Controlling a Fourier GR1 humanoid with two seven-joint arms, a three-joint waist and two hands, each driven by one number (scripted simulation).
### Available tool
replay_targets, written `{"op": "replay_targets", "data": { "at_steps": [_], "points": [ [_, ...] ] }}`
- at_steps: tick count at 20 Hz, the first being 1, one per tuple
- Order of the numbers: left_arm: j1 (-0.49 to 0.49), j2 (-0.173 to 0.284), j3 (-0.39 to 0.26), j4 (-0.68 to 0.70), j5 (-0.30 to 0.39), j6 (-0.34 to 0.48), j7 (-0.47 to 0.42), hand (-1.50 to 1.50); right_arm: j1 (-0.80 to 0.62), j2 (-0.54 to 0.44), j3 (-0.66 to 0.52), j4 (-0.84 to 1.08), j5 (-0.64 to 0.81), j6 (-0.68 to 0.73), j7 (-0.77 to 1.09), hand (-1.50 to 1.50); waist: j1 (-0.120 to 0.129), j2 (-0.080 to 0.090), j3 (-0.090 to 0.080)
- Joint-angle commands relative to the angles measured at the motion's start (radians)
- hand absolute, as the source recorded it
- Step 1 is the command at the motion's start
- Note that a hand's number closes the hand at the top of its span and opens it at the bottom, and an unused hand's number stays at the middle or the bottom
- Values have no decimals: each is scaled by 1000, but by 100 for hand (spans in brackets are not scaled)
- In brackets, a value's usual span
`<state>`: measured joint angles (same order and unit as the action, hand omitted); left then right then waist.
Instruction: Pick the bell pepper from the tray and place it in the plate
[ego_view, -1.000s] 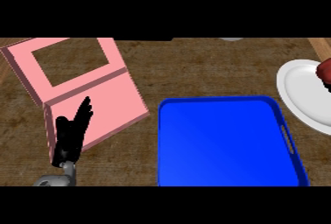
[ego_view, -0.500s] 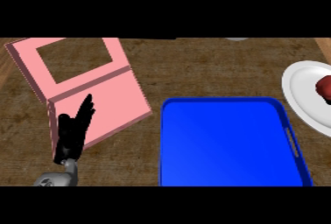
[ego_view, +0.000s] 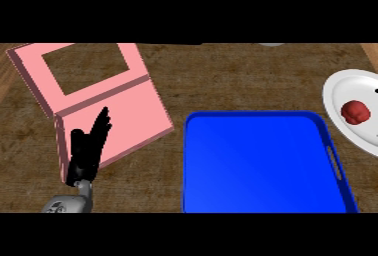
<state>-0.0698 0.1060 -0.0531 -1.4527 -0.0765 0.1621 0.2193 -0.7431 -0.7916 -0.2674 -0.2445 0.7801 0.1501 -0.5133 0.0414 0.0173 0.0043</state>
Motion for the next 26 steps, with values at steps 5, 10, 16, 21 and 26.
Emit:
{"op": "replay_targets", "data": {
  "at_steps": [5,10,16,21,26],
  "points": [
    [15,26,19,-16,9,-16,0,0,-46,-12,-250,57,-267,155,-209,-150,-16,-8,3],
    [27,-7,12,16,4,4,-28,0,-42,-89,-344,127,-365,326,-187,-150,-15,-3,0],
    [-3,4,18,-15,11,-8,14,0,30,-100,-348,122,-381,408,-232,-150,-4,0,2],
    [18,15,16,-21,1,-14,-2,0,69,-76,-345,88,-391,424,-294,-150,-1,1,3],
    [6,16,30,33,10,-28,-38,0,111,-73,-337,67,-397,433,-337,-150,-8,4,2]
  ]
}}
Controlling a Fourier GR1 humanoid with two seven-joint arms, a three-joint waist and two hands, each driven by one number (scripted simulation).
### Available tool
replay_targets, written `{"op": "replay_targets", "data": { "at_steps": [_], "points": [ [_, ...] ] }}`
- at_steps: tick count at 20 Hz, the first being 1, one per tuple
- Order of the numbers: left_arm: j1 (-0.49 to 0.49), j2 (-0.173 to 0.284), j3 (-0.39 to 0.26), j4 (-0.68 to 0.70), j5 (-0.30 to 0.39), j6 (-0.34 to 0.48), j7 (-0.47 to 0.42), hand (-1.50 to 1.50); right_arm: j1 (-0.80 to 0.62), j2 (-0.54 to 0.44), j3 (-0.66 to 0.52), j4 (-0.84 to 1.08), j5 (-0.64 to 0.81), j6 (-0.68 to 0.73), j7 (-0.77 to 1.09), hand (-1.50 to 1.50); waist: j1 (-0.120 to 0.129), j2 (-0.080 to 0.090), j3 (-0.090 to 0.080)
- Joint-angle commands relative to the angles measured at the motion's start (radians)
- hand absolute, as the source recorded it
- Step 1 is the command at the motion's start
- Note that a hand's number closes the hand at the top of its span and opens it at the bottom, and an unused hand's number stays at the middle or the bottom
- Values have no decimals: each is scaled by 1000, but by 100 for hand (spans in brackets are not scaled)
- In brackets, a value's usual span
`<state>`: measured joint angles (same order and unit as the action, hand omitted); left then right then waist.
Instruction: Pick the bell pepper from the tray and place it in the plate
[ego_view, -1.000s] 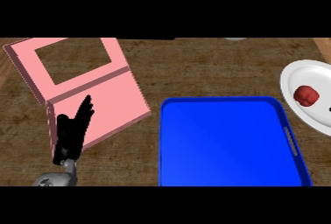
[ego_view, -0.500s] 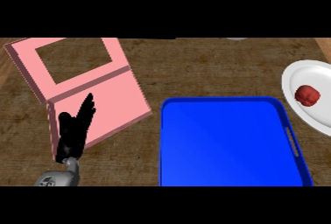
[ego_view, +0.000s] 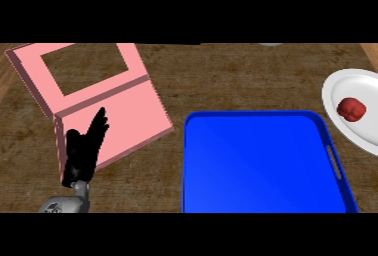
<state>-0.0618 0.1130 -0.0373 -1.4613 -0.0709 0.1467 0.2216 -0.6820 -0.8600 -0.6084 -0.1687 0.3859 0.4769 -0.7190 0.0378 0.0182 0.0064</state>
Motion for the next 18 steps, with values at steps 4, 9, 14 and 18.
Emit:
{"op": "replay_targets", "data": {
  "at_steps": [4,9,14,18],
  "points": [
    [-18,-12,-7,6,-10,4,10,0,-6,49,17,-14,1,-3,-50,-150,2,-2,-1],
    [-27,-13,4,61,-7,-4,-26,0,65,81,39,-8,26,-101,-100,-150,5,3,0],
    [-27,-13,-14,22,-9,-17,7,0,30,35,25,6,15,-101,-53,-150,17,6,2],
    [-18,21,21,9,21,-47,-6,0,59,33,28,15,21,-134,-68,-150,18,6,2]
  ]
}}
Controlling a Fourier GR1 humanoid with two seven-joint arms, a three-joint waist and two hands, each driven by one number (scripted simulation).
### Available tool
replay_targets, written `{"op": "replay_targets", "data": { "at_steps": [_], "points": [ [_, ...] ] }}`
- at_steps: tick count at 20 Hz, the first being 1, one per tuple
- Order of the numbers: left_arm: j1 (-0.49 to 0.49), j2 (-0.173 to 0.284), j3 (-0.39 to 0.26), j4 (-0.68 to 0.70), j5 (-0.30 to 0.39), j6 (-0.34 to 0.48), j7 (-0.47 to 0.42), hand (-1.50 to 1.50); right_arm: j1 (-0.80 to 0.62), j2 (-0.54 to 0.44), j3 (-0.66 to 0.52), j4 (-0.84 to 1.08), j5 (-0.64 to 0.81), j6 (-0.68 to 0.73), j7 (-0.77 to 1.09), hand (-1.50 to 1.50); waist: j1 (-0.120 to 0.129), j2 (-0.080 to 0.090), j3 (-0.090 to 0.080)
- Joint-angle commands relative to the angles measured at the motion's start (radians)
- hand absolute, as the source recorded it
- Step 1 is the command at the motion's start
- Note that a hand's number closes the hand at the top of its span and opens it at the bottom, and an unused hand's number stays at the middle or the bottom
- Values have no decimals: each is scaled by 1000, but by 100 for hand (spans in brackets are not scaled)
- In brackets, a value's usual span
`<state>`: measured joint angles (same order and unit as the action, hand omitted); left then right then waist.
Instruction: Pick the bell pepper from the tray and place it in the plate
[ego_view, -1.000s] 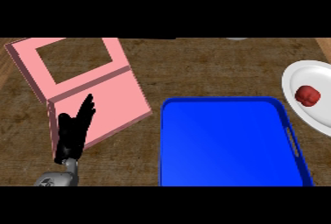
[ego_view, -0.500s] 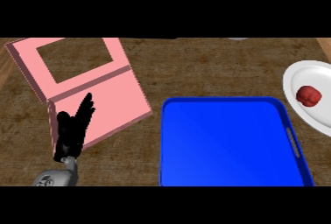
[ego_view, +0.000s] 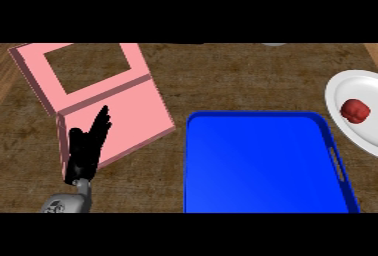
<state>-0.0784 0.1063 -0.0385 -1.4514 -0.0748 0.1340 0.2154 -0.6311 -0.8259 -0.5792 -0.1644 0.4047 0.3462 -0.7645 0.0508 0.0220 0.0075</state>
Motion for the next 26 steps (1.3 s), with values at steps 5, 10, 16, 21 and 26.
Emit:
{"op": "replay_targets", "data": {
  "at_steps": [5,10,16,21,26],
  "points": [
    [15,-8,-5,16,-1,-7,-15,0,33,-49,-1,18,2,31,-30,-150,-4,0,0],
    [4,15,16,0,4,-12,-15,0,75,-87,-10,21,-2,21,-57,-150,3,6,4],
    [23,6,5,-9,-2,-9,-9,0,92,-83,-40,32,-30,1,-66,-150,0,2,3],
    [12,-2,-1,-26,2,-10,24,0,115,-102,-61,39,-48,7,-67,-150,1,5,6],
    [-24,-1,21,16,7,-6,2,0,102,-119,-83,42,-65,-37,-22,-150,-5,7,4]
  ]
}}
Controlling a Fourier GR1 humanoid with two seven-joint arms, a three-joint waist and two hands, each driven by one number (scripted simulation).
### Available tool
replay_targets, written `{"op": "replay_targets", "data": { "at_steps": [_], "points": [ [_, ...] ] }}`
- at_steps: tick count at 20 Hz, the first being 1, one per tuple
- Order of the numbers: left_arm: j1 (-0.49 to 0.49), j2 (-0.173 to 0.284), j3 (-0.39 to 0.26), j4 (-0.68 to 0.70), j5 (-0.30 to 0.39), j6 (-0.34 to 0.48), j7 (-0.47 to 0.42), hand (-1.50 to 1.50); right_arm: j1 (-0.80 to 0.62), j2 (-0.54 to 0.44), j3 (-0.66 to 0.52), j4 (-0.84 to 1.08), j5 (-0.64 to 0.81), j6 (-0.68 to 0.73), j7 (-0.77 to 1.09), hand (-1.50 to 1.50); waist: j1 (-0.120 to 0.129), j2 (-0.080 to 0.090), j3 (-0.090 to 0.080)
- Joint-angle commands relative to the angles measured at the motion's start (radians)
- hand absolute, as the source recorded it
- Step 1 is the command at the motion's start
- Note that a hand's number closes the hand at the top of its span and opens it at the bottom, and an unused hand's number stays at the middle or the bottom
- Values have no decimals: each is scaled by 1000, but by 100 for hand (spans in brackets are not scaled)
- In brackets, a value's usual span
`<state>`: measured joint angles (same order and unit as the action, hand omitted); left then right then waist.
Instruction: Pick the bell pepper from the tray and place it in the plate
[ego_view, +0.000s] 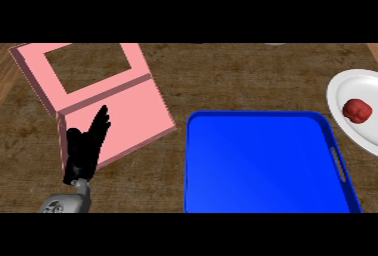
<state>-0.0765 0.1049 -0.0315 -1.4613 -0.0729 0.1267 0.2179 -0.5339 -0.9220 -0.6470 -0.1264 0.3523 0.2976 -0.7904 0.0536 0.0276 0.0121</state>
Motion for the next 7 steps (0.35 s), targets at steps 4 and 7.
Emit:
{"op": "replay_targets", "data": {
  "at_steps": [4,7],
  "points": [
    [-19,1,0,9,-5,0,2,0,8,-8,-17,7,-11,-21,13,-150,4,2,1],
    [-24,3,2,-9,-3,1,25,0,39,-31,-7,2,2,-23,-2,-150,5,3,3]
  ]
}}
